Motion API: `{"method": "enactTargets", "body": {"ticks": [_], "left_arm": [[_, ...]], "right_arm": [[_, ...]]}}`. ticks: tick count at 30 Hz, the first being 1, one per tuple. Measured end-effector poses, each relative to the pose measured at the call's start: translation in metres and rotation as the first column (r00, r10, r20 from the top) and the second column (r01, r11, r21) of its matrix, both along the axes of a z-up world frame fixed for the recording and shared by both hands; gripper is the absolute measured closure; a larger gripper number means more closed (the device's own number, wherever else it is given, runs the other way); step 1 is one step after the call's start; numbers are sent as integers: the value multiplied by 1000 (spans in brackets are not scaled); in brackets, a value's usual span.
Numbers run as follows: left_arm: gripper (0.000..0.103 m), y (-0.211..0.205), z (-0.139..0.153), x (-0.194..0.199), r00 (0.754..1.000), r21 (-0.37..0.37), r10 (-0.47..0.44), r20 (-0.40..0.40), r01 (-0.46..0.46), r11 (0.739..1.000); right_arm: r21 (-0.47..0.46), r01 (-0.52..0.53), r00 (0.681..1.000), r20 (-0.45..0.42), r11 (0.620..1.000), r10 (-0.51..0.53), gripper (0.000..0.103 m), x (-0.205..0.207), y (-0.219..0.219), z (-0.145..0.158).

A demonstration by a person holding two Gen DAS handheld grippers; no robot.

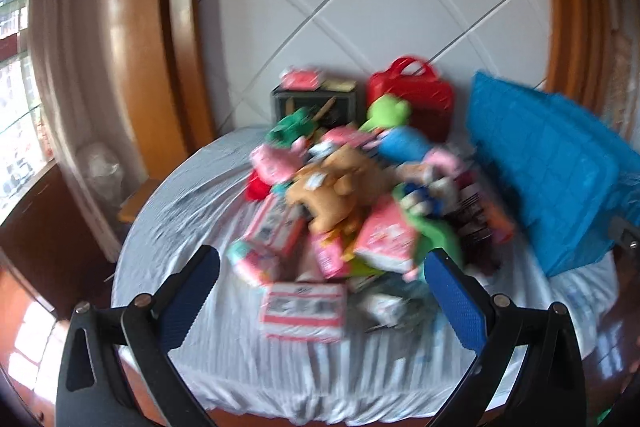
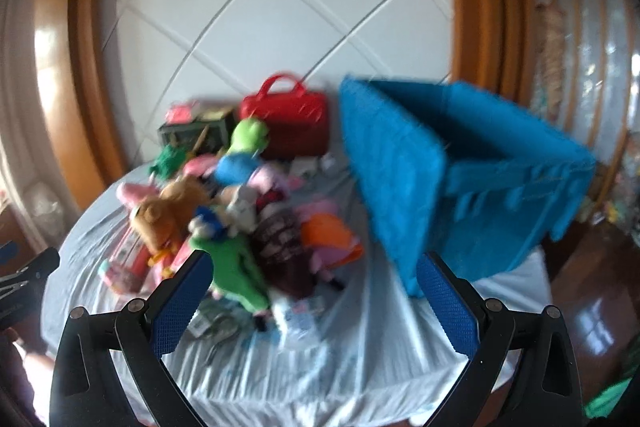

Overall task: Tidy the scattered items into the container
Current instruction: 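Move both grippers toward the pile of toys and packs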

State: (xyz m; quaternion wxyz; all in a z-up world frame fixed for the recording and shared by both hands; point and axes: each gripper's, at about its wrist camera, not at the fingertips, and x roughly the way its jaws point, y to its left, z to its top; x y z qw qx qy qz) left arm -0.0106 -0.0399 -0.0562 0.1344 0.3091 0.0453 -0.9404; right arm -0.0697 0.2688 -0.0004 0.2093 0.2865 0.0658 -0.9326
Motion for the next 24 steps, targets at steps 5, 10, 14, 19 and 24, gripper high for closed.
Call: {"method": "enactTargets", "body": {"ticks": [5, 10, 14, 19, 24], "left_arm": [[0, -28, -51, -9, 983, 22, 104, 149, -108, 994], [0, -36, -98, -10, 960, 11, 147, 239, -154, 988], [0, -39, -127, -15, 947, 37, 132, 292, -149, 988], [0, -41, -162, -36, 939, 46, 72, 337, -93, 995], [26, -54, -203, -62, 922, 72, -23, 387, -6, 997]], "right_arm": [[34, -56, 993, 107, 998, 52, 0, -22, -21, -46], [68, -140, 972, 198, 988, 124, 0, -32, -44, -87], [102, -189, 957, 241, 977, 160, 1, -30, -66, -111], [148, -225, 946, 270, 963, 179, 23, -29, -101, -134], [178, -234, 942, 285, 956, 177, 30, -27, -142, -152]]}}
